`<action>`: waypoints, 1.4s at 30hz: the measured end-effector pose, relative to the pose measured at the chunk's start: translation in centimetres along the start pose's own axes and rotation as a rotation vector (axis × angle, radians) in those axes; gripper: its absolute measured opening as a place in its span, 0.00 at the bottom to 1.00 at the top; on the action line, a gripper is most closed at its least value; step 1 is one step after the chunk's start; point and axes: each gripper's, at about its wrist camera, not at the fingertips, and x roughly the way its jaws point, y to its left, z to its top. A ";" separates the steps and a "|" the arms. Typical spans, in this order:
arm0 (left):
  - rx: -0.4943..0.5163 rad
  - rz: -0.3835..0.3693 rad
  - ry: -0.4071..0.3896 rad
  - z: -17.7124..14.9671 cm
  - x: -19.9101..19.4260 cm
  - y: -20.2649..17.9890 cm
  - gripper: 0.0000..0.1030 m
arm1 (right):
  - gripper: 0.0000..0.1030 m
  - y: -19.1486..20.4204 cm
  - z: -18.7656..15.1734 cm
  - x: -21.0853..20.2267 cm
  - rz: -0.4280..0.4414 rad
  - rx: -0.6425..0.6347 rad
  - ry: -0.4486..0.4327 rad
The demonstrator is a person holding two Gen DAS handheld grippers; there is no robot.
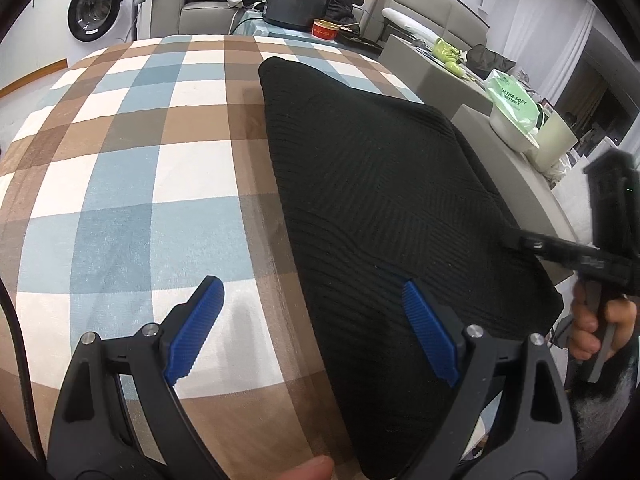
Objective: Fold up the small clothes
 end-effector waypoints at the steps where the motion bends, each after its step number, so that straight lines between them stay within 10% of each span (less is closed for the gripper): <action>1: 0.000 0.001 0.000 0.0 -0.1 0.0 0.87 | 0.17 0.0 0.0 0.8 -0.020 0.006 0.015; 8: -0.001 0.025 -0.020 -0.3 -1.3 0.0 0.87 | 0.09 2.2 0.1 -2.8 -0.055 -0.058 -0.111; 12: -0.007 0.027 -0.002 -0.6 -0.8 0.1 0.87 | 0.13 0.5 -1.1 -0.2 -0.195 -0.034 -0.034; 18: 0.005 0.015 0.021 -1.2 -0.5 -0.4 0.87 | 0.34 0.0 -2.7 -4.1 -0.160 0.025 -0.086; 24: 0.024 -0.002 0.037 -1.3 0.1 -1.0 0.87 | 0.34 -0.2 -5.2 -4.4 -0.024 0.028 -0.006; 27: 0.027 -0.005 0.034 -1.1 0.0 -1.2 0.87 | 0.07 0.6 -5.4 -3.2 -0.033 -0.009 0.029; 32: 0.020 0.008 0.027 -1.0 -0.2 -0.8 0.87 | 0.07 0.8 -6.0 -4.4 -0.065 -0.014 0.004; 42: -0.025 0.012 0.032 -0.3 1.3 0.2 0.87 | 0.47 -1.0 -3.7 -4.2 -0.127 0.031 -0.087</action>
